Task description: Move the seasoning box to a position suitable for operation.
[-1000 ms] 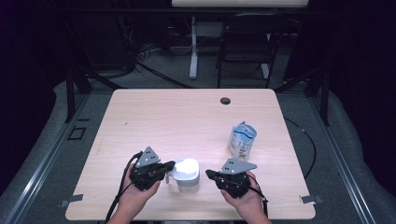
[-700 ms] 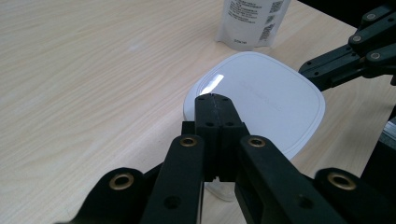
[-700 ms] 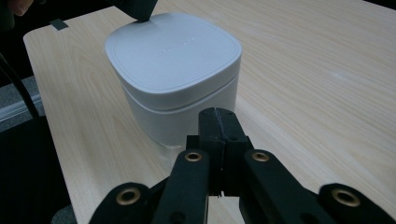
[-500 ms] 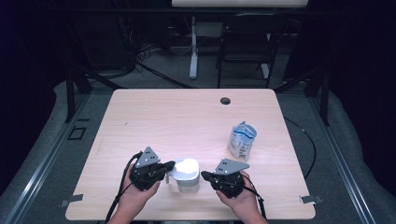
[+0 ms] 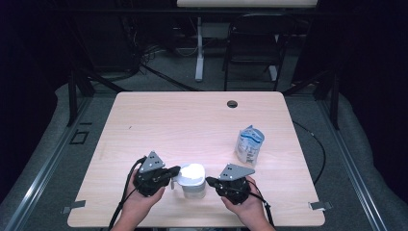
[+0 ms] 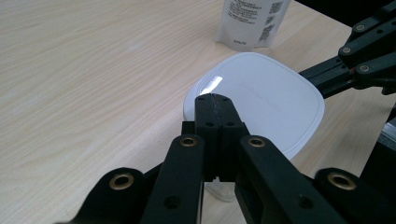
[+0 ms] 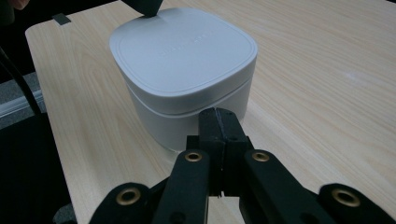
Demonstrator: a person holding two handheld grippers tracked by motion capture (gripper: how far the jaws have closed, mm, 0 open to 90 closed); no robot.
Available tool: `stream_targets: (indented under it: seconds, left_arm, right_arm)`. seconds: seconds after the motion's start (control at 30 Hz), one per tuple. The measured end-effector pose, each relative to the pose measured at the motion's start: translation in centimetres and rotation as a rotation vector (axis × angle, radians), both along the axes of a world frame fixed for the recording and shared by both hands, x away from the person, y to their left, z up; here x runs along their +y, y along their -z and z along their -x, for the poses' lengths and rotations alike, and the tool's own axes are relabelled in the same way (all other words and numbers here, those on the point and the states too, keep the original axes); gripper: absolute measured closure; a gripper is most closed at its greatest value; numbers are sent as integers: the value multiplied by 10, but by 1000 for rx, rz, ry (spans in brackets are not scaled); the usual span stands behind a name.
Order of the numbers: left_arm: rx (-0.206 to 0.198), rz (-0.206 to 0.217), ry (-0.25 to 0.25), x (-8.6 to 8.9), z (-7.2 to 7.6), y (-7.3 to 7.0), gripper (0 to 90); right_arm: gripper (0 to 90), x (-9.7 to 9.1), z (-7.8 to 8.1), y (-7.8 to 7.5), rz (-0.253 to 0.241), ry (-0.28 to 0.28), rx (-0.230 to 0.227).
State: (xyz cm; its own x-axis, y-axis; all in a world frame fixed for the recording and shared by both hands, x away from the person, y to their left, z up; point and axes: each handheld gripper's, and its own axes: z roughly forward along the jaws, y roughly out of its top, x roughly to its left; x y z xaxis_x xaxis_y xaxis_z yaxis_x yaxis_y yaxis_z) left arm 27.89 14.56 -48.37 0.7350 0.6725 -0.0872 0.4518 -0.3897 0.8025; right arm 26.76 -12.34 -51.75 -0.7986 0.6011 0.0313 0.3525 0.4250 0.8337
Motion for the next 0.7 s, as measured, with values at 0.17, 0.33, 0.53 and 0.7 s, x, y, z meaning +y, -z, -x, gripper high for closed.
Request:
stream_targets:
  seconds: [0.17, 0.33, 0.53, 0.7]
  left_arm:
    - [-1, -1, -3, 0, 0, 0, 900]
    - [4, -7, -1, 0, 0, -1, 900]
    - [9, -8, -5, 0, 0, -1, 900]
    - [12, -10, -9, 0, -1, -1, 900]
  right_arm:
    - [900, 0, 0, -4, -5, -8, -9]
    - [900, 1, 0, -6, -5, -6, -11]
    - [900, 1, 0, -9, -6, -9, -13]
    - [900, 3, -1, -12, -7, -13, -18]
